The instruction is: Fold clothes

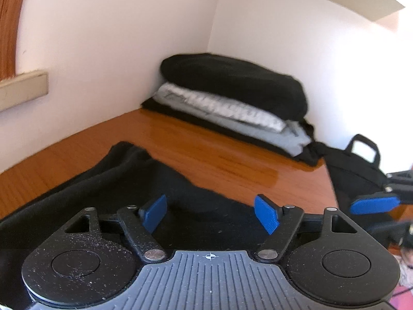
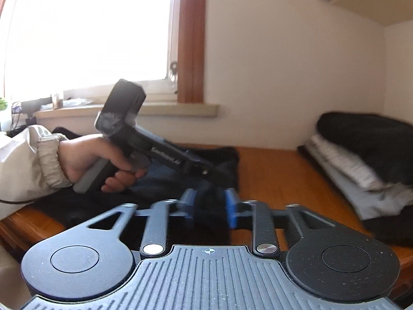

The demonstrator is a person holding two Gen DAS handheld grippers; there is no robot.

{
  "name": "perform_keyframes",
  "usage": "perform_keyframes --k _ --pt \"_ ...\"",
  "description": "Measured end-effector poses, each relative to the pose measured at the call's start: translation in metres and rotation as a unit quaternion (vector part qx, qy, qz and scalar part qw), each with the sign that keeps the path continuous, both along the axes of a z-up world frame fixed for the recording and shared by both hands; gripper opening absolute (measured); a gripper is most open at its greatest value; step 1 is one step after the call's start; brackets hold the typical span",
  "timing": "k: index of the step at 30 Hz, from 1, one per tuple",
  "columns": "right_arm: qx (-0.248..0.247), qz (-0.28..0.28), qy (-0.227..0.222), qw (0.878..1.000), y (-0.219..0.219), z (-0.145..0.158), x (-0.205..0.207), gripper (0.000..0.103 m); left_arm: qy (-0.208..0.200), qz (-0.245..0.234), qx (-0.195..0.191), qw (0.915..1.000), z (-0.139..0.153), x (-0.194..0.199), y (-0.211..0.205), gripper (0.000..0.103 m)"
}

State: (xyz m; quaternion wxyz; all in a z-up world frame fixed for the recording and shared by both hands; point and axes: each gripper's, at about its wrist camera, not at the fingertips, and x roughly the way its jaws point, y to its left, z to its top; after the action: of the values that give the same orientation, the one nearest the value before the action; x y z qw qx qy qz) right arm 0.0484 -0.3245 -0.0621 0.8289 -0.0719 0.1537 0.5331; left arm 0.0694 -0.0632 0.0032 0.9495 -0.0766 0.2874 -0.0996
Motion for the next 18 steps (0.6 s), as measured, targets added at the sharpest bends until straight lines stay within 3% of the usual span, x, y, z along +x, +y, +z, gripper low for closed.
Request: perform_keyframes --k 2,3,5,8,13,16,18 --pt "-0.006 -0.003 0.045 0.999 0.007 -0.011 0.014 0.029 0.009 0.015 -0.016 0.9997 -0.002 0.002 0.008 0.078" --pt "-0.015 0.004 0.059 0.998 0.007 -0.015 0.016 0.016 0.014 0.022 -0.025 0.9994 -0.002 0.003 0.012 0.078" --pt "-0.039 0.017 0.063 0.997 0.004 -0.020 0.013 0.015 0.022 0.035 -0.040 0.9983 -0.004 0.005 0.019 0.078" --pt "-0.041 0.009 0.070 0.997 -0.013 -0.017 0.009 0.013 0.018 0.042 -0.030 0.9985 -0.002 0.006 0.019 0.078" --pt "-0.007 -0.039 0.053 0.998 -0.019 -0.007 0.001 0.015 0.002 0.066 -0.028 0.9974 0.009 0.003 0.029 0.079" --pt "0.015 -0.050 0.049 0.997 -0.006 -0.007 -0.004 0.022 0.011 0.057 -0.026 0.9980 0.010 0.009 0.034 0.079" --pt "0.013 -0.049 0.050 0.997 0.008 -0.011 -0.008 0.028 0.017 0.052 0.000 0.9985 0.010 0.020 0.034 0.077"
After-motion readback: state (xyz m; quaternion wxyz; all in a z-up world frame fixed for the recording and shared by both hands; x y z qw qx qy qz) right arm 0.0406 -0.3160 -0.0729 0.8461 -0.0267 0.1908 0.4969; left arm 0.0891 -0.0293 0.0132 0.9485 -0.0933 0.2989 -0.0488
